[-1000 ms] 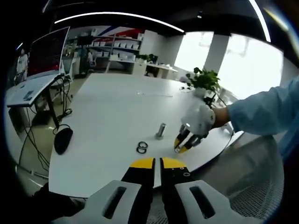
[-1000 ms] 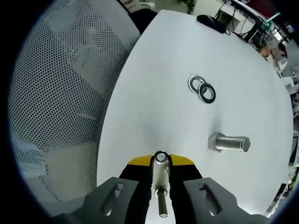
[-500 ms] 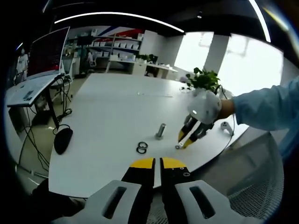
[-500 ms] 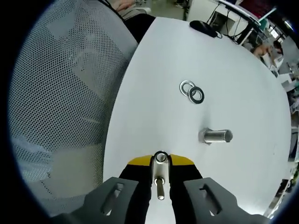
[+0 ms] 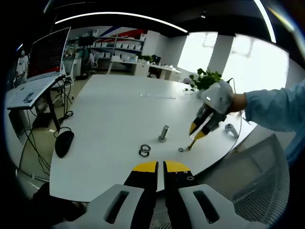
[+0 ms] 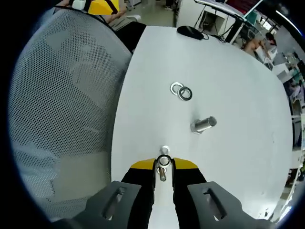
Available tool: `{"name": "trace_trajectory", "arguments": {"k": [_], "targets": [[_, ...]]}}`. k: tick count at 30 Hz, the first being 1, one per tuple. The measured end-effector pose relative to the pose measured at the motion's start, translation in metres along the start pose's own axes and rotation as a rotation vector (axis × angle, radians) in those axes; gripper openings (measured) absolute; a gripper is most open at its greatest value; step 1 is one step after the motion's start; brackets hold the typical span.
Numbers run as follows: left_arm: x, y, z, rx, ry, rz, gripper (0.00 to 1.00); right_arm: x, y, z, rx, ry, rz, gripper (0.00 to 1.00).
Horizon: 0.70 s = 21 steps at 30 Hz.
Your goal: Place the washer onto the threaded stud by aligning its center hole with the stud, sliding it down to the base, and recovering from edge contact or off-axis alignment until the washer reaches the visible bottom stop.
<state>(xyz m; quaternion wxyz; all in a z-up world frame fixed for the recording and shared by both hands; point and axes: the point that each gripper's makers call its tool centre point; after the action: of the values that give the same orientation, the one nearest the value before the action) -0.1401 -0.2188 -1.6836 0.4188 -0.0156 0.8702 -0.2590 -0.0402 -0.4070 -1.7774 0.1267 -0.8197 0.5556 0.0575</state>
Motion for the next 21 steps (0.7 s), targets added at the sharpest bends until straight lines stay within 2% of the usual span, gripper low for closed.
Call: {"name": "trace_trajectory", "arguments": {"k": [10,21], "targets": [[0.001,0.0,0.0,0.001,0.006,0.002,0.02,0.013,0.002,-0.011,0.025,-0.002,0.046,0.13],[0.001,0.0,0.0,0.0,0.009,0.002,0.01,0.023,0.004,-0.012,0.028,0.005,0.073,0.13]]}}
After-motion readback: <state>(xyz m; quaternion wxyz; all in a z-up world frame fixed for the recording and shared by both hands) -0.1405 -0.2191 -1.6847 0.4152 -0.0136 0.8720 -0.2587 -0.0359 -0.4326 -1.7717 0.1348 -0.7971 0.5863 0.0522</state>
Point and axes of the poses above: the point that each gripper's makers call its tool centre point, and the gripper's own axes: z roughly forward along the fingers, y roughly to its left, x roughly out of its underside, and after that the axes turned 15 degrees about -z, right-handed
